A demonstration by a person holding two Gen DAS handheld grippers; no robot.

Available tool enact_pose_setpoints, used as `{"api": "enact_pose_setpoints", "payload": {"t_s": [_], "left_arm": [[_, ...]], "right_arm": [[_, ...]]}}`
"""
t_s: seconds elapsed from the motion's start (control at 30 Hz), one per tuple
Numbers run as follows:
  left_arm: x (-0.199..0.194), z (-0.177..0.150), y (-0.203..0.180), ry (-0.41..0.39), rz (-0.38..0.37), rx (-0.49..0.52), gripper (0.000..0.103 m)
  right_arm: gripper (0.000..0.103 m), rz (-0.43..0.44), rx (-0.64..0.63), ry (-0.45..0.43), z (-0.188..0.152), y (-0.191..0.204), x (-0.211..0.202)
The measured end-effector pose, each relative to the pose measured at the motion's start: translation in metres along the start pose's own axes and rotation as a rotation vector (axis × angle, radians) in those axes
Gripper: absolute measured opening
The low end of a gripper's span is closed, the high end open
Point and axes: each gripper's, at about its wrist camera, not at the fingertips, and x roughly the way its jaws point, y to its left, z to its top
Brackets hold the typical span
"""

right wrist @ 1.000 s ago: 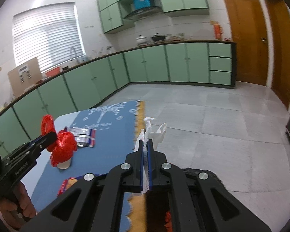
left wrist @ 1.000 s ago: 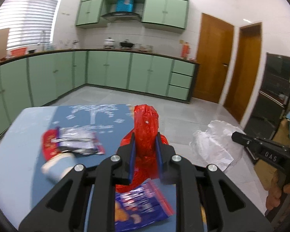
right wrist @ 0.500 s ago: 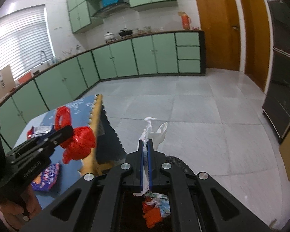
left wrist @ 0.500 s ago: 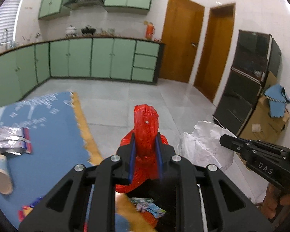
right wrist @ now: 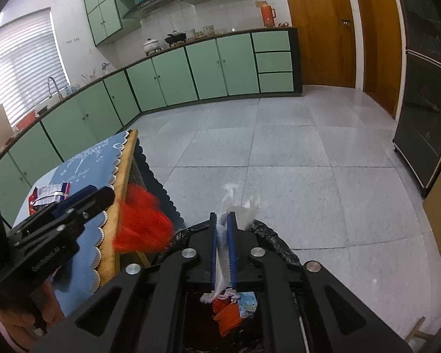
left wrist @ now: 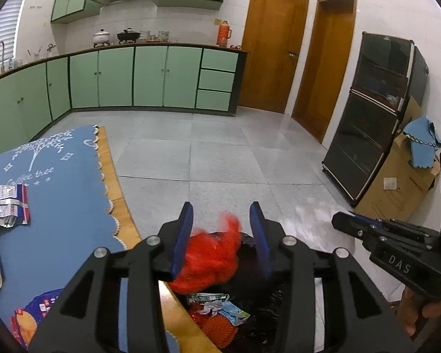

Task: Collect trash
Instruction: 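Carry the red bag and white tissue to the bin and open both grippers, then grasp the blue snack bag with the right gripper while the left approaches the paper cup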

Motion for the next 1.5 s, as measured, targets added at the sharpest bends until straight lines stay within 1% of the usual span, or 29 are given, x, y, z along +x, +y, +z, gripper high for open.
{"api": "enact_pose_setpoints", "payload": {"t_s": [0.03,0.17,0.23,0.37,0.43,0.47,0.53,0.63,0.7,0.9,0.97,1.03,1.1,1.2,1.3,1.4,1.47,1.5], "left_arm": [[-0.001,0.001,0.001,-0.002,0.002,-0.005,0.040],[-0.010,0.003,0.009,-0.018,0.019,-0.016,0.042],[-0.016,0.004,0.012,-0.028,0.028,-0.017,0.042],[-0.033,0.006,0.024,-0.052,0.063,-0.027,0.046],[-0.046,0.005,0.034,-0.072,0.095,-0.031,0.049],[-0.051,0.005,0.037,-0.078,0.108,-0.032,0.050],[-0.066,0.004,0.052,-0.091,0.149,-0.043,0.051],[-0.086,-0.002,0.074,-0.102,0.221,-0.065,0.053],[-0.101,-0.010,0.093,-0.104,0.287,-0.082,0.054],[-0.135,-0.035,0.140,-0.086,0.446,-0.146,0.055],[-0.143,-0.043,0.153,-0.074,0.477,-0.172,0.055],[-0.150,-0.050,0.164,-0.066,0.505,-0.194,0.055],[-0.155,-0.056,0.171,-0.060,0.524,-0.202,0.055],[-0.162,-0.066,0.178,-0.048,0.543,-0.214,0.056],[-0.165,-0.072,0.182,-0.040,0.554,-0.222,0.056],[-0.166,-0.075,0.183,-0.039,0.564,-0.226,0.056],[-0.166,-0.075,0.185,-0.037,0.562,-0.233,0.056],[-0.166,-0.076,0.185,-0.035,0.563,-0.233,0.056]], "right_arm": [[0.014,0.002,-0.002,0.003,0.000,0.001,0.001],[0.024,0.000,-0.005,-0.001,0.001,0.005,-0.002],[0.036,0.001,-0.008,-0.012,0.002,0.006,-0.006],[0.042,0.017,-0.027,-0.032,0.007,0.017,-0.011],[0.047,0.030,-0.036,-0.040,0.010,0.026,-0.012],[0.048,0.042,-0.042,-0.044,0.011,0.031,-0.013],[0.053,0.068,-0.059,-0.052,0.013,0.042,-0.014],[0.057,0.112,-0.089,-0.060,0.017,0.064,-0.012],[0.060,0.147,-0.115,-0.061,0.016,0.082,-0.009],[0.061,0.255,-0.189,-0.008,0.006,0.137,0.015],[0.062,0.292,-0.224,0.018,-0.001,0.156,0.023],[0.062,0.328,-0.270,0.062,-0.010,0.175,0.034],[0.062,0.353,-0.306,0.103,-0.023,0.189,0.043],[0.062,0.367,-0.342,0.155,-0.040,0.203,0.055],[0.062,0.359,-0.363,0.194,-0.051,0.206,0.066],[0.062,0.358,-0.364,0.212,-0.056,0.207,0.072],[0.059,0.359,-0.369,0.209,-0.057,0.208,0.071],[0.051,0.359,-0.370,0.210,-0.057,0.208,0.071]]}}
